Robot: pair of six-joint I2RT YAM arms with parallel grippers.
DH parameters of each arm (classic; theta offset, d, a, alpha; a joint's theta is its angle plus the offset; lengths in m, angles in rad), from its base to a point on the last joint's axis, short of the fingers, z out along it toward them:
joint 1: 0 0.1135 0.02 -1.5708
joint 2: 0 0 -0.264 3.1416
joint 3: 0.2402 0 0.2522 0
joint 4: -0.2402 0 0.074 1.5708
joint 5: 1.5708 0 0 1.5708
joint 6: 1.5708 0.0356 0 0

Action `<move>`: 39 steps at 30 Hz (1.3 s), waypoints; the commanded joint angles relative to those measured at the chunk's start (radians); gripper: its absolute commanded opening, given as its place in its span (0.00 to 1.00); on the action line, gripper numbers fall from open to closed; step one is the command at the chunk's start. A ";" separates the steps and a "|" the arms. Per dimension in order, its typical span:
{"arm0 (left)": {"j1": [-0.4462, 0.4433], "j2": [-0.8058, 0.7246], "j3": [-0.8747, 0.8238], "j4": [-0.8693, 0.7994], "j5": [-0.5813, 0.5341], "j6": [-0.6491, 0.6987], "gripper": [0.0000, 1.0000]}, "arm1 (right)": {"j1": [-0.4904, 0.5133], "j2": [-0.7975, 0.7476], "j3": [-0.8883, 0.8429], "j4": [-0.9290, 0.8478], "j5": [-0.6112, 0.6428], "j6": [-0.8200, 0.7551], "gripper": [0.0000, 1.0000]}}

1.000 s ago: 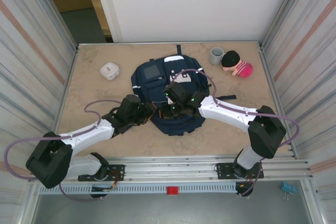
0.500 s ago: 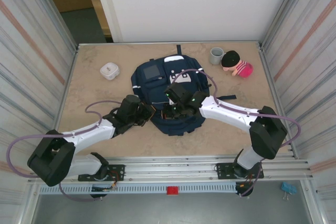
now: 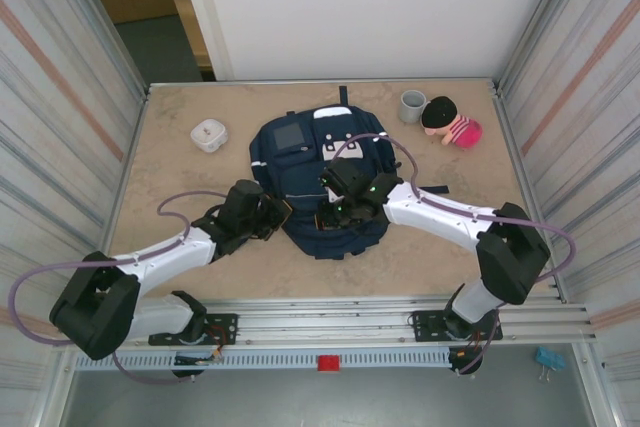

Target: Pack the student bag

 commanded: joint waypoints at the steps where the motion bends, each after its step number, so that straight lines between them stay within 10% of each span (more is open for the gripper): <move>1: 0.010 0.003 -0.002 -0.018 -0.011 0.023 0.02 | 0.008 0.030 0.002 -0.009 -0.003 -0.021 0.13; 10: 0.007 0.005 -0.006 0.004 -0.006 0.021 0.02 | 0.013 0.064 0.002 0.010 -0.016 -0.011 0.22; 17: 0.016 -0.008 -0.001 -0.059 -0.033 0.058 0.02 | 0.005 0.012 -0.006 -0.071 0.029 -0.035 0.00; 29: 0.192 -0.129 -0.026 -0.185 -0.007 0.198 0.02 | -0.183 -0.203 -0.122 -0.134 0.033 -0.135 0.00; 34: 0.193 -0.174 0.056 -0.240 0.014 0.392 0.33 | -0.189 -0.256 -0.133 -0.006 -0.115 -0.140 0.00; 39: 0.060 -0.256 0.171 -0.215 -0.011 0.899 0.60 | -0.185 -0.294 -0.112 0.066 -0.163 -0.148 0.00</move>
